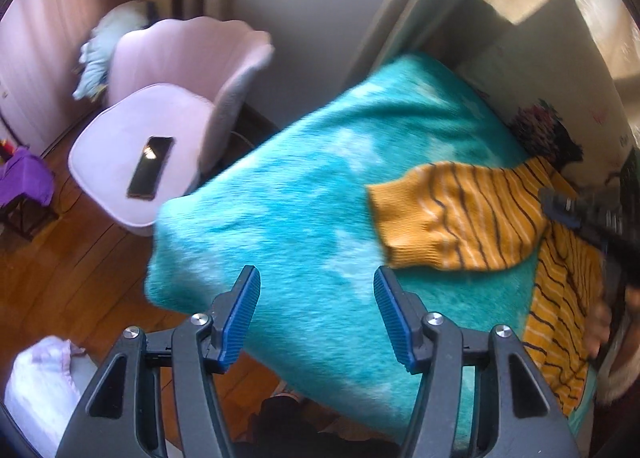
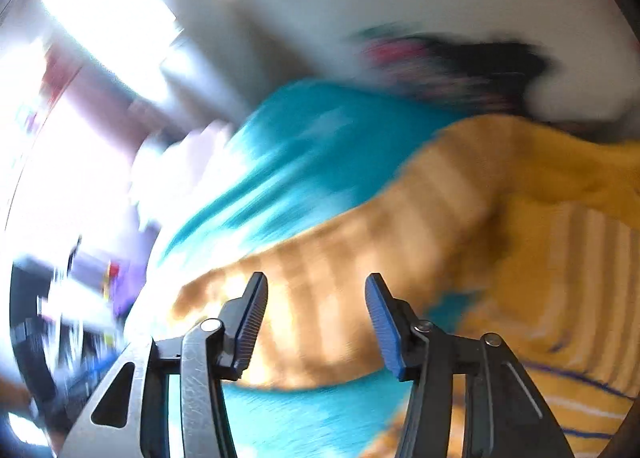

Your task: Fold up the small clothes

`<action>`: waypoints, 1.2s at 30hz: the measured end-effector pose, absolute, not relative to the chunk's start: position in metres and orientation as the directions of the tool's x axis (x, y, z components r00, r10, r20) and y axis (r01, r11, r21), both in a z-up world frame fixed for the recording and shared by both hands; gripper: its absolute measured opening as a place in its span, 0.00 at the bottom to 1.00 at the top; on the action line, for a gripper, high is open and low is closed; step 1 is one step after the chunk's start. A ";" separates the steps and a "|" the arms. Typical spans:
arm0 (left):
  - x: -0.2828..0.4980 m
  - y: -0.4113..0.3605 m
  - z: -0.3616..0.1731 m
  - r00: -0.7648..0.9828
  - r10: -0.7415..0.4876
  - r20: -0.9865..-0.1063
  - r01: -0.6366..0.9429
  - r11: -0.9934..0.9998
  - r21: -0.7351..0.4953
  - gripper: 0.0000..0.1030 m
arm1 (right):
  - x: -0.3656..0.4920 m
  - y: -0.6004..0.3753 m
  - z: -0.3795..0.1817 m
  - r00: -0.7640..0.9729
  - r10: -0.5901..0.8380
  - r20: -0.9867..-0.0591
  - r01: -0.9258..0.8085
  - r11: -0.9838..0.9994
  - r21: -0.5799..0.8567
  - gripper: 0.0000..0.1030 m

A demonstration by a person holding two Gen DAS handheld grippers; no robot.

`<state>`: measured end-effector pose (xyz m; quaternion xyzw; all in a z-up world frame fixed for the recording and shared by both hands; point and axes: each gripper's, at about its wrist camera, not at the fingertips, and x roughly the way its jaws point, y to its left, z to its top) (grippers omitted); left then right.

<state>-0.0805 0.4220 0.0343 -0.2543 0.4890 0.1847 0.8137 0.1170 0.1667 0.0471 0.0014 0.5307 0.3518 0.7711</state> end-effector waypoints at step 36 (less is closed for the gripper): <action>-0.062 0.332 0.058 0.486 -0.017 -0.874 -0.397 0.886 -0.238 0.57 | 0.125 -0.093 0.104 0.648 0.141 -0.749 -0.014 0.985 0.173 0.04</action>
